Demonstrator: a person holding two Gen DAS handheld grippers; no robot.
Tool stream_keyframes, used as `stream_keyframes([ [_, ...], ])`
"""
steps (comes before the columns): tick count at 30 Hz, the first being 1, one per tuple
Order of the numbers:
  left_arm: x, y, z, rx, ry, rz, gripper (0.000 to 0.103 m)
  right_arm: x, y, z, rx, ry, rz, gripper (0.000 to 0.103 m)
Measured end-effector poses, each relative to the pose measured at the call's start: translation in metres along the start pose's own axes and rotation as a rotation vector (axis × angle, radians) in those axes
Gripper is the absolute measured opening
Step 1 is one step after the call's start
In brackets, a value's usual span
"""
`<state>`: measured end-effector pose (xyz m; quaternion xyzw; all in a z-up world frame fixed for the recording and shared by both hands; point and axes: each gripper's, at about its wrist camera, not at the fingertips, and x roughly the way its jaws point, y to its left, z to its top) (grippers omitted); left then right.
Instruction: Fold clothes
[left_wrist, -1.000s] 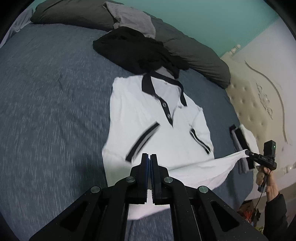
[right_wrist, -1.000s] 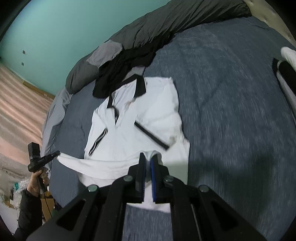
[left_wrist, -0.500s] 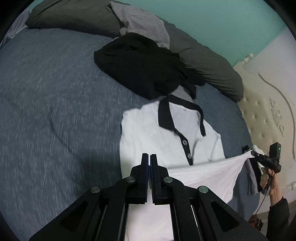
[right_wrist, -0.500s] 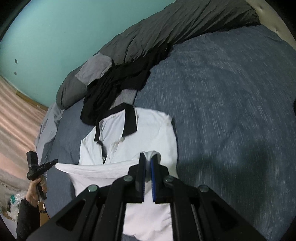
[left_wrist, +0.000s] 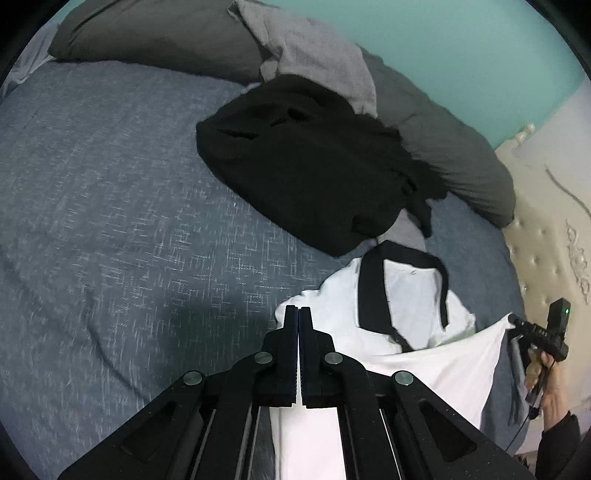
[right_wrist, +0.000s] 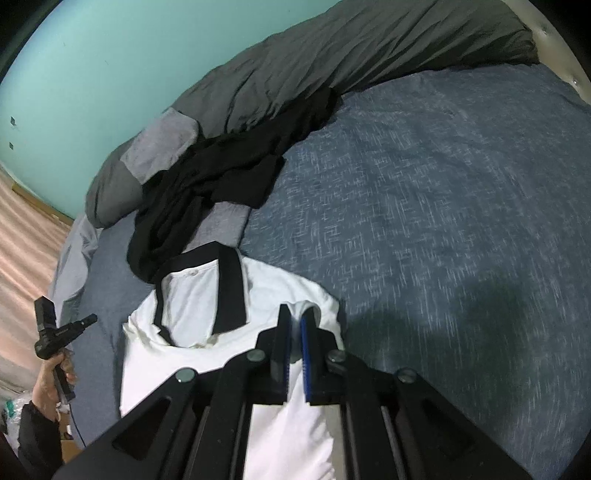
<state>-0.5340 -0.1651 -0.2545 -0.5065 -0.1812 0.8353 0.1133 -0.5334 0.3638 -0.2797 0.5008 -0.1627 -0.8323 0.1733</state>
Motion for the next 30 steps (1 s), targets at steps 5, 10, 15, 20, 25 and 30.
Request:
stream_keyframes([
  [5, 0.028, 0.008, -0.019, 0.041, 0.023, 0.008, 0.000, 0.038, -0.014, -0.003, 0.014, 0.043, -0.044, 0.004],
  [10, 0.031, 0.012, -0.034, 0.079, -0.010, -0.004, 0.000, 0.055, -0.030, -0.015, 0.043, 0.055, -0.057, 0.004],
  [15, 0.034, 0.004, -0.038, 0.116, -0.023, 0.002, 0.001, 0.054, -0.049, -0.021, 0.119, -0.003, -0.031, 0.012],
  [20, 0.041, -0.003, -0.037, 0.131, -0.022, 0.005, 0.007, 0.034, -0.063, -0.020, 0.169, -0.123, 0.000, 0.041],
  [25, 0.046, -0.006, -0.041, 0.168, -0.017, 0.014, 0.008, 0.033, -0.061, -0.033, 0.036, -0.087, -0.059, 0.041],
  [30, 0.051, -0.007, -0.044, 0.194, 0.003, 0.036, 0.008, 0.039, -0.056, -0.049, -0.114, -0.028, -0.125, 0.041],
])
